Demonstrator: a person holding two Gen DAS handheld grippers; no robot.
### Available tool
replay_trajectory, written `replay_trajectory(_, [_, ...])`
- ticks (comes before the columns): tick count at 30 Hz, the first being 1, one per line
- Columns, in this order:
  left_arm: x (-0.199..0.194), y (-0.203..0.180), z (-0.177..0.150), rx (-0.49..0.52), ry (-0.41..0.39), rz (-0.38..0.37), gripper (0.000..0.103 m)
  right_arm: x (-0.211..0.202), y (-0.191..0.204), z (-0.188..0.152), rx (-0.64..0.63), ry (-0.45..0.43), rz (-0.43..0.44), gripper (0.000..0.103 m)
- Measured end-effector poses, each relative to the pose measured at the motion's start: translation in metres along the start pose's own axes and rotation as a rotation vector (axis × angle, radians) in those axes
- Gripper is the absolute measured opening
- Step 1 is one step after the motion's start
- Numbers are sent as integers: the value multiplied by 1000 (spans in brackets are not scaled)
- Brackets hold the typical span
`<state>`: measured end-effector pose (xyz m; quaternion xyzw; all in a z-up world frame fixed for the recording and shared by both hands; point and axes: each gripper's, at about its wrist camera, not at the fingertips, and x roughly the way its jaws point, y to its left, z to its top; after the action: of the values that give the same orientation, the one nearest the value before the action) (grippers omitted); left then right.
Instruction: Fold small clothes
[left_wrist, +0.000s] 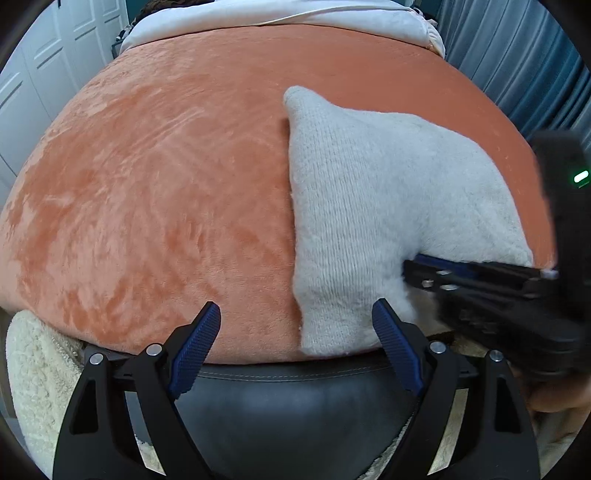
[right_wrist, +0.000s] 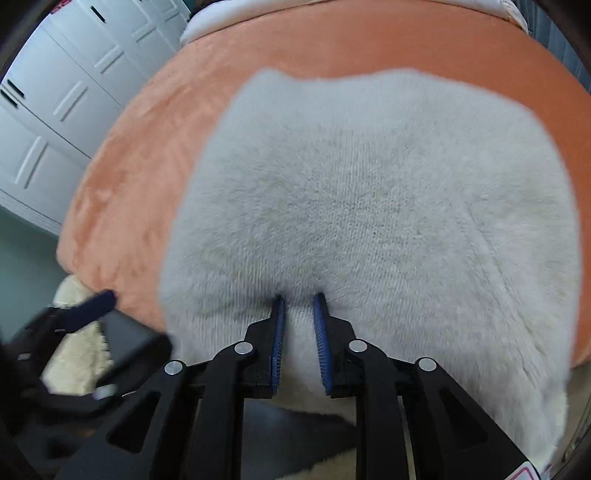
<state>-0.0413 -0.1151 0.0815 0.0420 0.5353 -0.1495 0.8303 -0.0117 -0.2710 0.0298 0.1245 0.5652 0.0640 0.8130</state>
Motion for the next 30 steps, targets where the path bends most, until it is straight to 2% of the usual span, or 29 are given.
replay_trajectory(3, [-3, 5, 0, -4, -2, -2, 82, -28, 2, 6, 28, -48, -8, 16])
replay_trajectory(5, [-5, 7, 0, -14, -4, -12, 82, -62, -10, 5, 85, -143, -13, 17])
replay_trajectory(8, [-4, 3, 3, -23, 1, -49, 82, -100, -49, -12, 181, -225, -139, 20])
replay_trajectory(9, [-4, 0, 4, -19, 1, -61, 82, -106, -65, -20, 212, -224, -178, 22])
replay_trajectory(11, [-5, -9, 8, -7, -9, -81, 82, -112, -93, -34, 272, -212, -201, 23])
replay_trajectory(12, [-6, -14, 10, 1, -14, -91, 82, -111, -104, -40, 306, -204, -175, 25])
replay_trajectory(14, [-5, -28, 13, 25, -19, -114, 83, -104, -117, -48, 364, -188, -99, 42])
replay_trajectory(16, [-1, -41, 15, 46, -10, -125, 86, -90, -117, -48, 377, -175, -51, 46])
replay_trajectory(18, [2, -52, 17, 71, -1, -121, 86, -72, -110, -47, 356, -149, -107, 34])
replay_trajectory(19, [2, -56, 17, 83, -2, -115, 86, -72, -107, -45, 345, -154, -103, 18])
replay_trajectory(21, [-1, -61, 17, 110, -13, -100, 86, -86, -101, -41, 341, -217, -61, 15])
replay_trajectory(24, [-2, -63, 17, 116, -21, -88, 86, -100, -98, -38, 325, -277, -71, 12])
replay_trajectory(26, [2, -63, 16, 113, -8, -83, 86, -90, -107, -38, 336, -242, -69, 7])
replay_trajectory(28, [6, -66, 16, 111, 8, -79, 86, -70, -117, -39, 368, -167, -85, 11])
replay_trajectory(30, [6, -68, 15, 122, 12, -73, 86, -72, -120, -42, 404, -183, -66, 16])
